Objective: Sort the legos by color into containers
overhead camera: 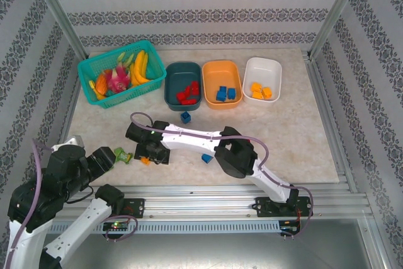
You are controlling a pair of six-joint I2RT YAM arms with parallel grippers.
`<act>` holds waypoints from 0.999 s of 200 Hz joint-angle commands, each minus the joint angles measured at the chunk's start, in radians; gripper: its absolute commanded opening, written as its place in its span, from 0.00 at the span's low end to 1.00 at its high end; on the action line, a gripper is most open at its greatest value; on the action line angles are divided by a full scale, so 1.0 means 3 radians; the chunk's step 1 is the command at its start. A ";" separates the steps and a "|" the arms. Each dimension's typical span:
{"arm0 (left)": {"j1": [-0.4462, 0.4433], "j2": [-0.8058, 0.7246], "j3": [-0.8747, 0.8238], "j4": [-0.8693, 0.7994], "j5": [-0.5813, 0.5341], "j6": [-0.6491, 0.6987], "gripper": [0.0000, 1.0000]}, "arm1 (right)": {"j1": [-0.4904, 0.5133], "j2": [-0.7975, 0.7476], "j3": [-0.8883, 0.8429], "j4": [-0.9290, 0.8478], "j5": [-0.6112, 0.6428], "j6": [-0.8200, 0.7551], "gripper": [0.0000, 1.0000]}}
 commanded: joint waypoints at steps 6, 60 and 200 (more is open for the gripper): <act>0.0039 -0.0044 0.0002 -0.0174 0.0156 0.0153 0.71 | 0.0052 0.0221 0.0349 -0.0322 0.0180 0.0407 0.80; 0.0039 -0.0095 0.0033 -0.0195 0.0235 0.0199 0.71 | 0.0062 0.0394 0.0412 -0.0411 0.0323 0.0696 0.69; 0.0039 0.0295 -0.0603 0.1000 0.1324 0.0181 0.72 | -0.0123 -0.1031 -0.0370 -0.0541 0.1212 -0.0275 0.21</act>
